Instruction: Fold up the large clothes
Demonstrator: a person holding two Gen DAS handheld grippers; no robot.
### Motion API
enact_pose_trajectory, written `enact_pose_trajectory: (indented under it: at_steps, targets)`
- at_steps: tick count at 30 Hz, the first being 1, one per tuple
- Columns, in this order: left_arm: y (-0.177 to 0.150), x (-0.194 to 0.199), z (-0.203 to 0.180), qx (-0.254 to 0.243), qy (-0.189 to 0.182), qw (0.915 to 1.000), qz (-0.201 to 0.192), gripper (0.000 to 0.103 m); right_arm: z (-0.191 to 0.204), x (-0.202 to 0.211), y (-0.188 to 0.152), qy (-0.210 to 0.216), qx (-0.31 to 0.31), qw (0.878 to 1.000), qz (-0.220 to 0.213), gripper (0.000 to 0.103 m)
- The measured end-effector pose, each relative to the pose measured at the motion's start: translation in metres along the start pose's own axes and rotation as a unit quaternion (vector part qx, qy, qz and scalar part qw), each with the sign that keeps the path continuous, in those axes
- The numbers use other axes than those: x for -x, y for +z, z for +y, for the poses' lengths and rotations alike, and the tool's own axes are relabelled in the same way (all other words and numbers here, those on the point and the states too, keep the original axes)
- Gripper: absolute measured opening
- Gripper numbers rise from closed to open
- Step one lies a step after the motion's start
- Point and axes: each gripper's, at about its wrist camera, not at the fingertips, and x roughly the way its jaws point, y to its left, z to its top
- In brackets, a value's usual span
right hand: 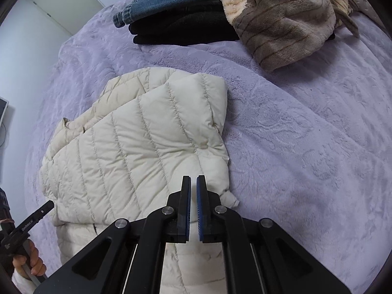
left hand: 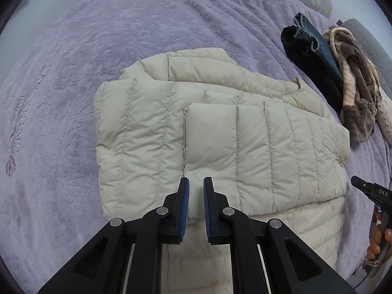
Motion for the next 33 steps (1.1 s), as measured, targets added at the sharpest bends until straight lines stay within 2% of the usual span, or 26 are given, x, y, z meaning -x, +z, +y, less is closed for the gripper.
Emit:
enact_pose_trajectory:
  at_steps: [12, 16, 23, 25, 26, 27, 29, 30, 31, 32, 33]
  targets:
    - [-0.045, 0.053, -0.012, -0.005, 0.025, 0.9995, 0.018, 0.012, 0.024, 0.037, -0.048, 0.022, 0.016, 0.999, 0.036, 0.005]
    - [-0.064, 0.065, -0.011, -0.016, 0.042, 0.9986, 0.027, 0.012, 0.029, 0.048, -0.064, 0.028, 0.019, 0.999, 0.043, 0.006]
    - [-0.088, 0.074, -0.002, -0.004, 0.05, 0.9977, 0.046, 0.013, 0.032, 0.062, -0.081, 0.031, 0.012, 0.998, 0.053, 0.006]
    - [-0.092, 0.077, -0.001, 0.002, 0.05, 0.9976, 0.047, 0.049, 0.034, 0.065, -0.084, 0.032, 0.012, 0.998, 0.053, 0.006]
    - [-0.094, 0.081, 0.0, 0.006, 0.054, 0.9977, 0.04, 0.084, 0.035, 0.067, -0.086, 0.032, 0.012, 0.998, 0.053, 0.006]
    - [-0.096, 0.087, 0.001, 0.008, 0.061, 0.9978, 0.026, 0.089, 0.036, 0.069, -0.087, 0.033, 0.012, 0.998, 0.052, 0.006]
    - [-0.098, 0.094, 0.0, -0.002, 0.063, 0.9979, 0.017, 0.089, 0.038, 0.073, -0.089, 0.032, 0.012, 0.998, 0.05, 0.007]
    - [-0.099, 0.095, 0.0, -0.004, 0.061, 0.9979, 0.021, 0.089, 0.039, 0.075, -0.09, 0.032, 0.012, 0.998, 0.049, 0.01]
    - [-0.1, 0.096, 0.0, -0.003, 0.06, 0.9979, 0.023, 0.089, 0.039, 0.077, -0.091, 0.031, 0.011, 0.998, 0.048, 0.026]
    - [-0.101, 0.097, 0.001, -0.002, 0.061, 0.9979, 0.024, 0.089, 0.039, 0.078, -0.092, 0.03, 0.01, 0.998, 0.046, 0.058]
    - [-0.102, 0.099, 0.002, -0.002, 0.063, 0.9977, 0.024, 0.089, 0.04, 0.081, -0.093, 0.028, 0.009, 0.999, 0.041, 0.072]
